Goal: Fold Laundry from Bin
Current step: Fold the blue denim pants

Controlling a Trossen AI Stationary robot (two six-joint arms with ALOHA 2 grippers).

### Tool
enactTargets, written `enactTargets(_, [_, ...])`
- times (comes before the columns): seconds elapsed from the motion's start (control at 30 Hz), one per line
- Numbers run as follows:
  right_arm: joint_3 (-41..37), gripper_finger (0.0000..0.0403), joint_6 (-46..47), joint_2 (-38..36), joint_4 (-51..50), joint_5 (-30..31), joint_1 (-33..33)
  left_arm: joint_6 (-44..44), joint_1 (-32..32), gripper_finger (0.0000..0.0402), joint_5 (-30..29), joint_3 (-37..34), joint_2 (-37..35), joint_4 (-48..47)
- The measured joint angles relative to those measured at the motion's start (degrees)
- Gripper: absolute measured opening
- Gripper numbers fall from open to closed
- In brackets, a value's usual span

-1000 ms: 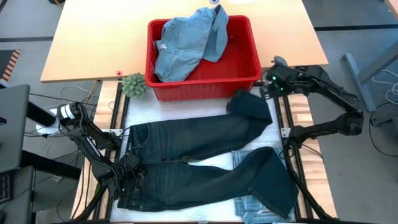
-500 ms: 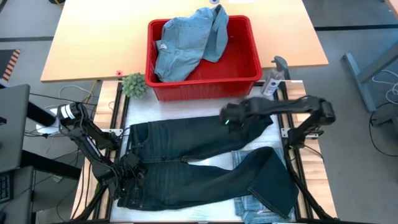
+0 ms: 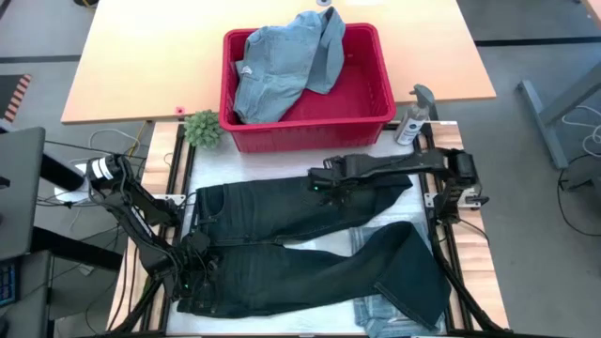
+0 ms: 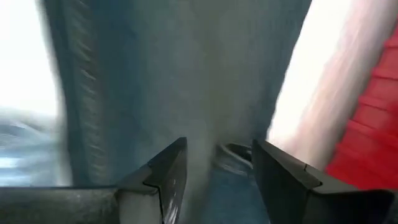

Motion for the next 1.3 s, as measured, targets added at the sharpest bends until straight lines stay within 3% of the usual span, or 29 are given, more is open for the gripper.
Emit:
enactTargets(0.23, [0.0, 0.0204, -8.6, 4.9, -4.5, 0.0, -5.6, 0.0, 0.0, 0.0102, 0.0, 0.0, 0.0, 0.0])
enactTargets(0.43, [0.0, 0.0194, -10.7, 8.7, -11.1, 2.4, -9.3, 0.2, 0.0, 0.0102, -0.1, 0.0, 0.0, 0.0])
enactTargets(0.57, [0.1, 0.0137, -10.7, 11.2, -13.9, 6.9, -10.0, 0.4, 0.0, 0.0102, -0.2, 0.0, 0.0, -0.2])
enactTargets(0.7, [0.2, 0.0026, -10.7, 12.1, -15.9, 7.3, -9.2, 0.5, 0.0, 0.0102, -0.3, 0.0, 0.0, -0.4])
enactTargets(0.83, [3.6, 0.0016, -7.6, 11.7, -18.5, 6.8, -8.4, 0.1, 0.0, 0.0102, -0.4, 0.0, 0.0, -0.5])
enactTargets(1.0, [11.6, 0.005, -6.8, 7.9, -19.5, -2.9, -8.0, 0.2, 0.0, 0.0102, -0.9, 0.0, 0.0, -0.6])
enactTargets(1.17, [20.0, 0.0121, -11.4, 6.7, -16.4, -4.5, -8.6, -1.7, 0.0, 0.0102, -2.0, 0.1, 0.0, -2.1])
enactTargets(1.3, [21.9, 0.0194, -15.0, 6.5, -13.0, -4.4, -10.9, -1.8, 0.1, 0.0102, -2.1, 0.1, 0.0, -2.1])
